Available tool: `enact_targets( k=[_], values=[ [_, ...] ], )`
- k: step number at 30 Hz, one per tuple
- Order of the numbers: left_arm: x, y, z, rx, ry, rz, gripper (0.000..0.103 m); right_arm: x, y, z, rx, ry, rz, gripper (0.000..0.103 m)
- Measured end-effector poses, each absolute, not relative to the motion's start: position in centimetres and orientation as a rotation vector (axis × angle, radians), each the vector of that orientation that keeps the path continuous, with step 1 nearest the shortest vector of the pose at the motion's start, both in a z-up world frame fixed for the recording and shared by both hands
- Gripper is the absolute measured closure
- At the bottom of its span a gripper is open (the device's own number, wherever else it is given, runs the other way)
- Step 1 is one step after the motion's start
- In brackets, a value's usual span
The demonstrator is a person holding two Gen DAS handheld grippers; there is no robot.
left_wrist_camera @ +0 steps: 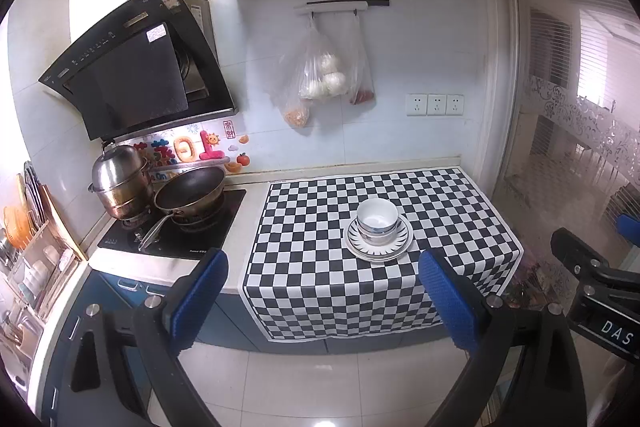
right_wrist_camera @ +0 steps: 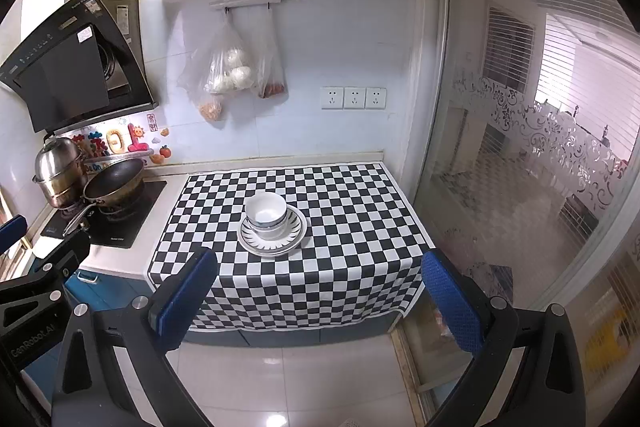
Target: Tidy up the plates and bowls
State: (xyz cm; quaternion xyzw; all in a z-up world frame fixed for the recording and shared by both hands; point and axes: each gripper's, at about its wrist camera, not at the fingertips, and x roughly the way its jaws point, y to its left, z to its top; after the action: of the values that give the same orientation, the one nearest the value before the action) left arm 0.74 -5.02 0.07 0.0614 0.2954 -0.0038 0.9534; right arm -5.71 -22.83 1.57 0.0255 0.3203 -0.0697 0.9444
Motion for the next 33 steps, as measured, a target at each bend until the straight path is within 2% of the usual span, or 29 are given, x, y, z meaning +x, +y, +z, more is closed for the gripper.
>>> enact_targets(
  k=[33],
  values=[
    [1.6, -4.3, -0.2, 0.112, 0.614, 0.005, 0.005, -4.7, -22.9, 0.6, 0.033, 0.665, -0.138, 0.000]
  ],
)
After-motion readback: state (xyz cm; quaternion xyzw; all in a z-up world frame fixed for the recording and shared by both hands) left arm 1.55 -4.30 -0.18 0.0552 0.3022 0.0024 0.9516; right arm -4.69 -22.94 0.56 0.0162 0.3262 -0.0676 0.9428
